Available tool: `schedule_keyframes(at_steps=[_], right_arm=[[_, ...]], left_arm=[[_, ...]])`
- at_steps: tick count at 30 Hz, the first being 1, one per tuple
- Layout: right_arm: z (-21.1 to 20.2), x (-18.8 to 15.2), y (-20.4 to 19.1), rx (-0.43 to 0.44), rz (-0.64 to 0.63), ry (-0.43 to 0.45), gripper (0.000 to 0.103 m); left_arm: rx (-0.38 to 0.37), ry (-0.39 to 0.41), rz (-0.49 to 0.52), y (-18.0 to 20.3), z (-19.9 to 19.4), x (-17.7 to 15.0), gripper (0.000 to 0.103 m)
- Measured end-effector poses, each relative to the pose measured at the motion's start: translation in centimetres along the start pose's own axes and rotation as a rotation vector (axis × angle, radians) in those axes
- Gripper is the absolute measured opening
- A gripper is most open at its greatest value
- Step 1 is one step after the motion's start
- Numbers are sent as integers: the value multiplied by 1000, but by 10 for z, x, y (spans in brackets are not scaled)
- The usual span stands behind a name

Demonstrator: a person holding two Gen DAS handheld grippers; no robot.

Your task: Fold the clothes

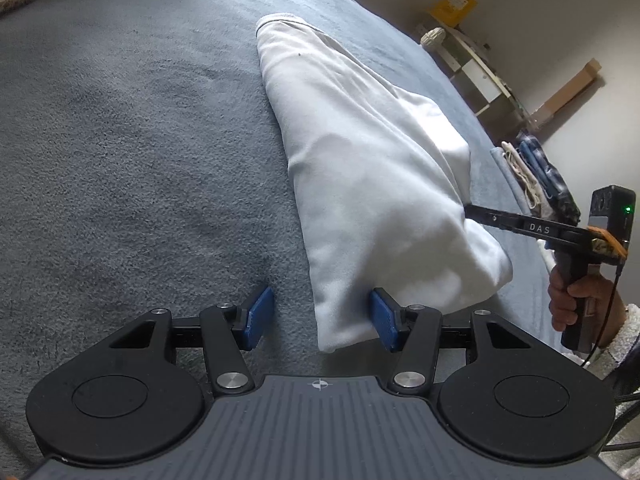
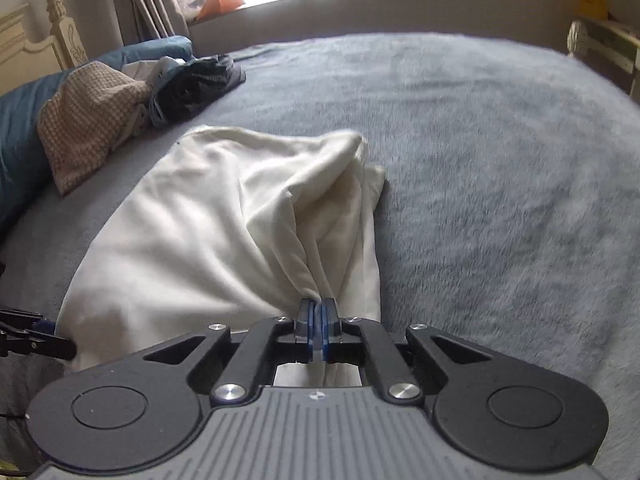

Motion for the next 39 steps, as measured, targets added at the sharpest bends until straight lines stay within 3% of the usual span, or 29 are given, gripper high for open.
schedule_keyframes(at_steps=[2, 6, 14, 17, 19, 24, 30, 32, 34, 39], right_arm=[[-4, -1, 11, 52, 116, 9, 9], [-22, -5, 25, 126, 222, 39, 46], [-40, -14, 48, 209, 345, -12, 51], [-37, -21, 41, 205, 305, -57, 54], [-33, -25, 35, 194, 266, -80, 62], [-29, -31, 32, 161, 225, -91, 62], [-30, -35, 26, 234, 219, -82, 60], [-28, -34, 23, 217, 196, -82, 48], [-22, -35, 22, 188, 191, -89, 14], [-39, -21, 12, 208, 170, 35, 7]], left_arm=[[-1, 0, -1, -1, 0, 0, 54], [-4, -5, -1, 0, 1, 2, 54], [-10, 0, -6, -1, 0, 1, 54], [-12, -2, -5, -1, 0, 1, 54], [-14, -3, -5, -1, 0, 1, 54], [-16, 3, -8, -1, 0, 0, 54], [-24, 4, -12, -1, -1, 1, 54], [-28, 6, -15, -1, -1, 1, 54], [-32, 7, -18, -1, -2, 1, 54], [-41, 12, -25, 0, -3, 2, 55]])
Point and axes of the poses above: each gripper's, at about its wrist camera, not at the fingertips, and z roughly the way its jaws point, y to its right, x to its top, the point moved 3 cm from there along z, roughly the way its jaws point, and after that the axes turned 10 degrees about z, right-handed, at the moved point
